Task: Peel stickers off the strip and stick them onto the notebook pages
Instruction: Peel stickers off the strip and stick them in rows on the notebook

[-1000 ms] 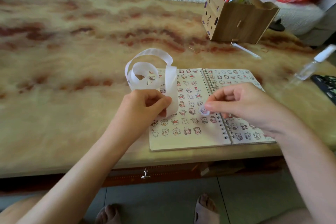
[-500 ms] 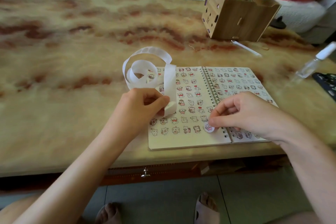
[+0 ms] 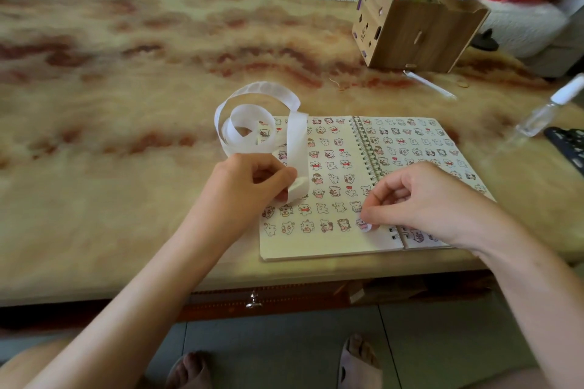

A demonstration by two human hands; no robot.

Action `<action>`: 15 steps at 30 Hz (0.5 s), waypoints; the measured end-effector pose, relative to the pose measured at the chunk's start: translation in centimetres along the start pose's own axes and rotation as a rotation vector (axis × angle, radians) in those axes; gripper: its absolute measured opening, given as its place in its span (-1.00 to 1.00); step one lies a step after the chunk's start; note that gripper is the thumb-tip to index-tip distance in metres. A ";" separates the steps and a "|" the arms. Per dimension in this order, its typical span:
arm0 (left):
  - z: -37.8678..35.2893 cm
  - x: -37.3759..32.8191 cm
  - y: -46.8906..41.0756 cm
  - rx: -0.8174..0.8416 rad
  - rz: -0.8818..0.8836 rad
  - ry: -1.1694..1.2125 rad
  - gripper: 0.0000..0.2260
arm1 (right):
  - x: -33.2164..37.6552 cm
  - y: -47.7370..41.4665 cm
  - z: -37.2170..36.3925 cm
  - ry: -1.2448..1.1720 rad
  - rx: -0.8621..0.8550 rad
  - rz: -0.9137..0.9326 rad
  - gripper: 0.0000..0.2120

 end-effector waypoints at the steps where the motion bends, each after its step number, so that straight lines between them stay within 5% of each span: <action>1: 0.0 0.0 0.0 0.001 -0.001 -0.004 -0.74 | 0.1 0.0 0.0 0.008 -0.004 -0.004 -0.94; 15: 0.0 -0.1 0.2 0.001 -0.010 -0.008 -0.73 | 0.1 0.2 -0.4 0.256 -0.115 -0.052 -0.83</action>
Point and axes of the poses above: each hand's wrist, its own y-axis away from the middle knuckle, its own z-axis out of the back of the hand, x = y × z, the point moved 2 cm from there along -y, towards the middle knuckle, and after that the axes turned 13 degrees about x, right-handed, at the moved point
